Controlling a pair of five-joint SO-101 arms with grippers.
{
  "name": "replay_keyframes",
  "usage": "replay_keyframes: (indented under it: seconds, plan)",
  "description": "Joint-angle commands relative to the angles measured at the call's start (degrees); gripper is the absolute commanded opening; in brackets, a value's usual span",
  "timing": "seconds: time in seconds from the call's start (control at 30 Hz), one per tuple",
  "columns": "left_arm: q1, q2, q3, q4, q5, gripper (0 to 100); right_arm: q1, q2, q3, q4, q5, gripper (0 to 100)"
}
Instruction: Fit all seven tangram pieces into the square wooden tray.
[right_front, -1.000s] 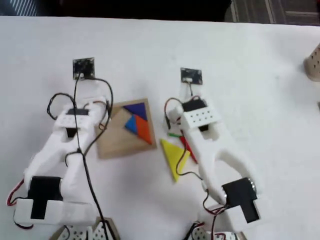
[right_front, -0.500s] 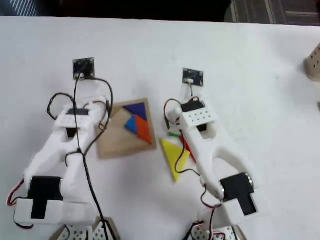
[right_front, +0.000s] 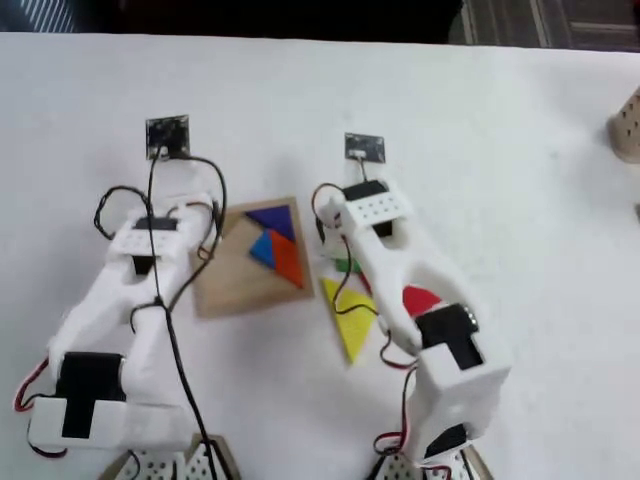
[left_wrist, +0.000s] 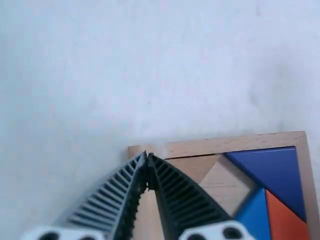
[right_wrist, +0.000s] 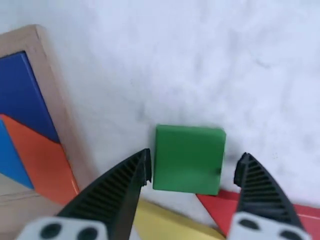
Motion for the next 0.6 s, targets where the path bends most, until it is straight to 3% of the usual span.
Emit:
replay_keyframes:
  seconds: [0.0,0.23,0.43,0.57]
  plan:
    - [-0.75,-3.30,-0.09,-1.41,0.35,2,0.22,1.45,-4.84,2.59,0.97,26.9]
    - [-0.84,-3.30,0.00,-1.32,0.35,2,0.40,7.25,-11.60,9.10,1.05,26.5]
    - [-0.84,-3.30,0.00,-1.32,0.35,2,3.82,7.60,-13.89,10.59,1.05,11.6]
    - [-0.84,-3.30,0.00,-1.32,0.35,2,5.41,7.60,-15.21,11.82,1.49,7.8]
